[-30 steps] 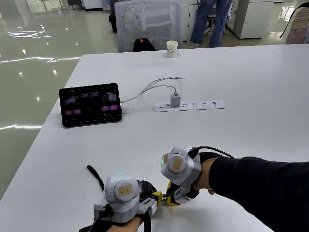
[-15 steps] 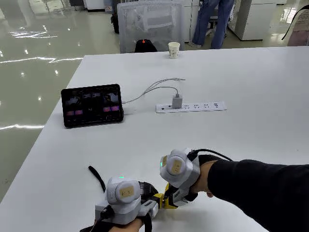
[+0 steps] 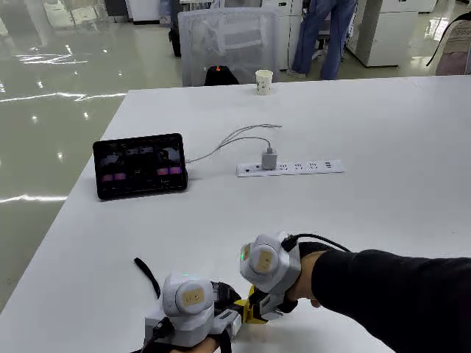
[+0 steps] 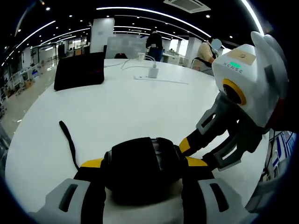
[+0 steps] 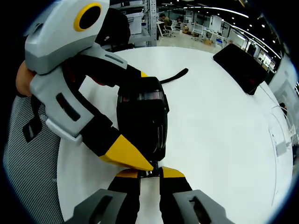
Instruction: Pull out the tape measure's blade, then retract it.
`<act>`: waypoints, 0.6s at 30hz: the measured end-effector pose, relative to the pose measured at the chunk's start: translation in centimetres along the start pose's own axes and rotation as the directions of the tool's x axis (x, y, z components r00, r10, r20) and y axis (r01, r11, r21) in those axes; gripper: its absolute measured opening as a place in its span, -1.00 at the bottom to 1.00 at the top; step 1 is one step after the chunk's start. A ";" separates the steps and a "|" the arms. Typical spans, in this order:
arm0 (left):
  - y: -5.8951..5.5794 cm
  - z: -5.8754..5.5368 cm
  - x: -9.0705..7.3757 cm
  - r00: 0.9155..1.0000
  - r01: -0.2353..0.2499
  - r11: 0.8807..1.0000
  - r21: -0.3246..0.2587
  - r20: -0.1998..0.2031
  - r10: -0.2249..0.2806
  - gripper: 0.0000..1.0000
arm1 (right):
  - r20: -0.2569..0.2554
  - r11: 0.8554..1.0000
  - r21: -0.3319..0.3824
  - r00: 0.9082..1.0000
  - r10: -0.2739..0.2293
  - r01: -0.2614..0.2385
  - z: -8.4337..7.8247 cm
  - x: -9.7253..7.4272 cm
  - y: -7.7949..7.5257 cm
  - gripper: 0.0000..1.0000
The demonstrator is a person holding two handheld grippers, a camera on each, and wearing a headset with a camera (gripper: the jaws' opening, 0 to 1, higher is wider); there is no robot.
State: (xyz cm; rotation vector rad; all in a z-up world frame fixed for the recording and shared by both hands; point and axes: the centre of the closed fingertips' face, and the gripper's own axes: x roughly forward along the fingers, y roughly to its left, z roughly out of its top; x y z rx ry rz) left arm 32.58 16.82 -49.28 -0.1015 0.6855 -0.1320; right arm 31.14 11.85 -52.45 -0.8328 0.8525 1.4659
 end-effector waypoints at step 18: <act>-0.1 0.1 0.0 0.998 0.053 0.998 0.022 -0.021 -0.053 0.26 | 0.071 0.996 0.076 0.996 -0.060 0.054 -0.1 -0.2 0.3 -0.72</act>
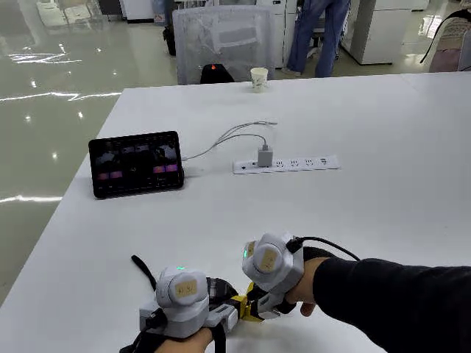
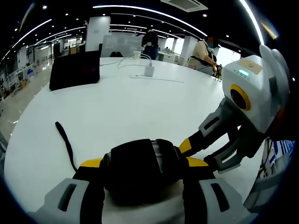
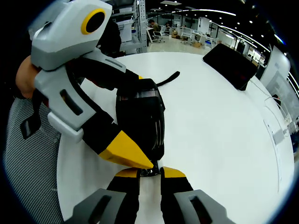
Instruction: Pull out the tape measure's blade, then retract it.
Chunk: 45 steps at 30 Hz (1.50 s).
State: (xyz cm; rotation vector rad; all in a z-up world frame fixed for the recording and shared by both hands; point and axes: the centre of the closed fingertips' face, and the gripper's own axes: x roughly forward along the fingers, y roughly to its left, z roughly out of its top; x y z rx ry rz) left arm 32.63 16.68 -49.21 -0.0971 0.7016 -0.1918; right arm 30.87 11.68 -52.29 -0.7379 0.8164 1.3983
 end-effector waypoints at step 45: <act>4.1 1.0 -8.8 0.961 0.272 0.940 0.205 -0.010 -0.276 0.98 | 0.142 0.913 0.343 0.948 -0.284 0.222 -12.8 -14.9 0.2 -0.10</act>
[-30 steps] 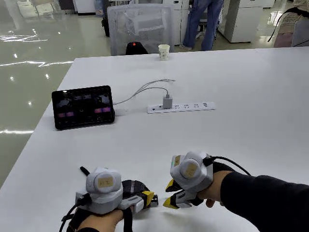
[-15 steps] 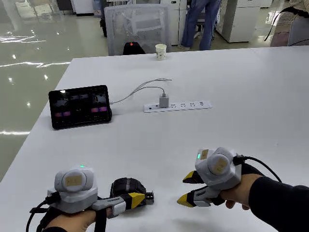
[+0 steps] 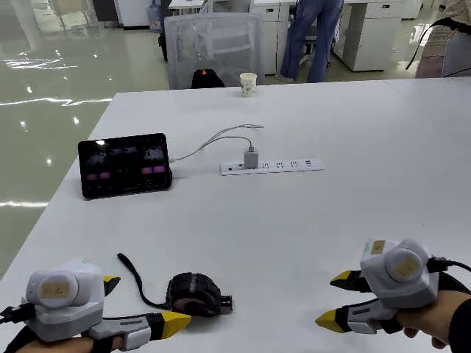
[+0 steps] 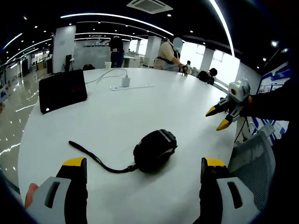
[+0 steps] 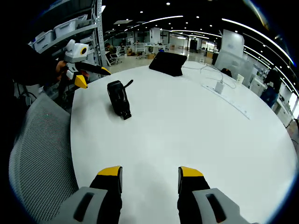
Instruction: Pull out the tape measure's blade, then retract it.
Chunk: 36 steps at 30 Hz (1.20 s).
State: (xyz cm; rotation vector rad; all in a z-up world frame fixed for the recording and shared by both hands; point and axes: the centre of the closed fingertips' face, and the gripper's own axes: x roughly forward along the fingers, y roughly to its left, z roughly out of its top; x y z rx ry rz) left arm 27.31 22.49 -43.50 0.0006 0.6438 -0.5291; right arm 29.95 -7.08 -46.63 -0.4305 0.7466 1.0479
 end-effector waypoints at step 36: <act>0.8 -3.2 -6.7 0.995 0.039 0.996 0.086 -0.100 -0.030 0.98 | 0.042 0.992 0.095 0.996 -0.081 0.077 -6.6 -9.6 -1.7 0.97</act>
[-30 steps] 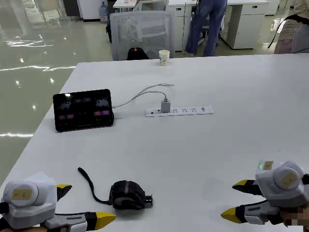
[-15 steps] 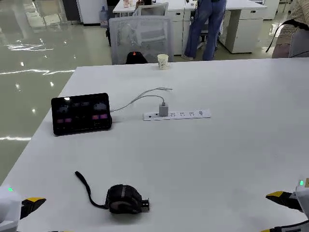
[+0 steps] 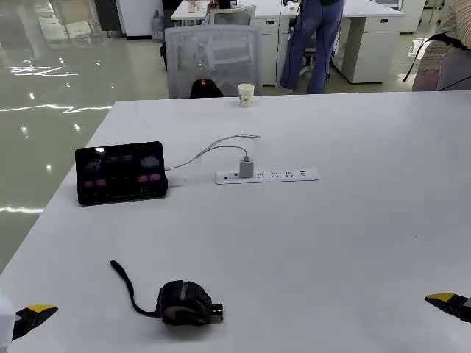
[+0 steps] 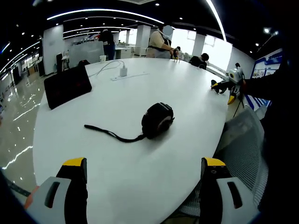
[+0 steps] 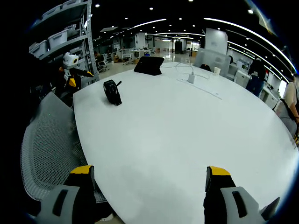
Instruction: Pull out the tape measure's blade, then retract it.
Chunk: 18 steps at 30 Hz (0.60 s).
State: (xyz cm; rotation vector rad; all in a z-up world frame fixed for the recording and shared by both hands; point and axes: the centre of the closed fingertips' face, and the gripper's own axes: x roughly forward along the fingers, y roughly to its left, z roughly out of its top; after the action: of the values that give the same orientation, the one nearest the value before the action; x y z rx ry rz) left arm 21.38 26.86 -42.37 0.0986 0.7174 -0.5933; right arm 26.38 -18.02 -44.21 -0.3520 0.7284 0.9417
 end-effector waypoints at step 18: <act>-0.7 -0.6 0.4 0.999 0.041 0.999 0.016 -0.034 -0.040 0.98 | -0.002 1.000 0.001 1.000 -0.010 0.010 -0.4 -0.2 -0.5 0.98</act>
State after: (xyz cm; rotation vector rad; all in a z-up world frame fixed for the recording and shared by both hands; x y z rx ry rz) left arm 20.86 26.22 -42.97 0.1100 0.7491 -0.6376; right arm 26.50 -18.67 -44.39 -0.3550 0.7281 0.9319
